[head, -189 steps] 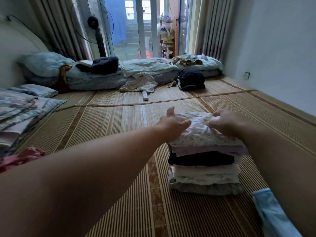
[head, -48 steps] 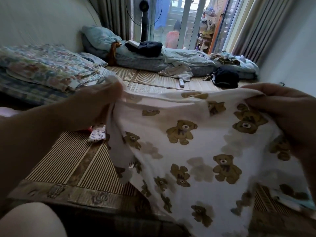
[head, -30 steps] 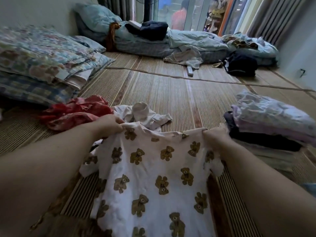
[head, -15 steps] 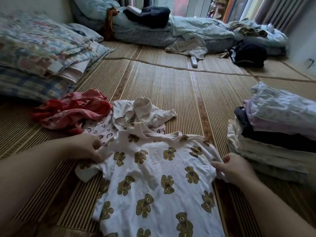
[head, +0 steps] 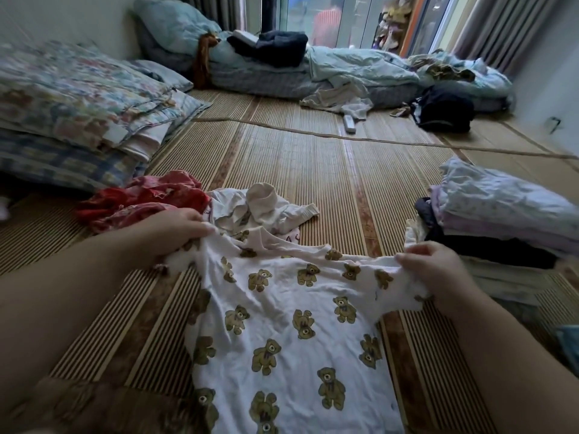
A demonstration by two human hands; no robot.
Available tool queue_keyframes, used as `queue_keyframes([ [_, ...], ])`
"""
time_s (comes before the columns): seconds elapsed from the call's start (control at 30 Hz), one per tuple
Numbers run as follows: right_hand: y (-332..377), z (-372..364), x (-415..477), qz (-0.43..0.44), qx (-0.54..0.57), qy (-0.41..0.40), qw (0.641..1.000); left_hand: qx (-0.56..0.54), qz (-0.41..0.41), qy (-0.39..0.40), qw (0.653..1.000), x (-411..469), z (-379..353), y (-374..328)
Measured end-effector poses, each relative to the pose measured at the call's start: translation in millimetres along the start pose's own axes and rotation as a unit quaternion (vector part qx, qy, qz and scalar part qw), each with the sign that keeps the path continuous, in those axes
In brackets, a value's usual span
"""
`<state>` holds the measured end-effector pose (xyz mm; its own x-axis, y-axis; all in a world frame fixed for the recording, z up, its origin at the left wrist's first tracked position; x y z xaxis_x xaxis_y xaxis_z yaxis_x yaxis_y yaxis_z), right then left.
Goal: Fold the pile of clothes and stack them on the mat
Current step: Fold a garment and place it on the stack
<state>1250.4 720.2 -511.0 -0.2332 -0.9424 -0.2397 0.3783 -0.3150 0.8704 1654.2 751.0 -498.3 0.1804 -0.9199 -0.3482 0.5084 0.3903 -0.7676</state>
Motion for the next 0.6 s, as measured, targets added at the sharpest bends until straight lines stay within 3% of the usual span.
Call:
queue_keyframes([
  [0.07,20,-18,-9,0.015,0.0,0.047,0.999,-0.047,-0.003,0.05,0.998,-6,-24,-24],
  [0.13,30,-47,-20,-0.022,0.019,0.165,0.986,-0.108,0.027,0.145,0.983,-12,-57,-40],
  [0.2,35,-72,-30,-0.068,0.067,0.28,0.955,-0.082,0.04,0.192,0.977,-14,-81,-48],
  [0.23,35,-78,-30,-0.069,0.079,0.295,0.95,-0.061,0.04,0.187,0.98,-12,-86,-48],
  [0.33,22,-72,-5,-0.049,0.042,0.185,0.981,0.059,0.008,0.079,0.995,8,-82,-34],
  [0.43,-2,-65,19,-0.034,-0.088,0.098,0.991,0.152,-0.013,-0.012,0.988,25,-77,-15],
  [0.5,-13,-74,26,-0.026,-0.179,0.112,0.977,0.135,-0.007,-0.021,0.991,32,-82,-6],
  [0.6,-19,-88,33,-0.018,-0.217,0.112,0.97,0.057,0.001,-0.039,0.998,46,-95,2],
])
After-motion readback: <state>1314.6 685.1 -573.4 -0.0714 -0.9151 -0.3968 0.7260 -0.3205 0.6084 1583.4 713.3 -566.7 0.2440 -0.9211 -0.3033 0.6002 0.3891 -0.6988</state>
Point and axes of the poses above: each hand's wrist, its own x-axis towards the middle knuckle, its own z-axis out of the back of the hand, y = z × x, the point moved 6 cm from there along x, towards the middle knuckle, and after that the axes turned 3 degrees about -y, right-handed, at the moved point
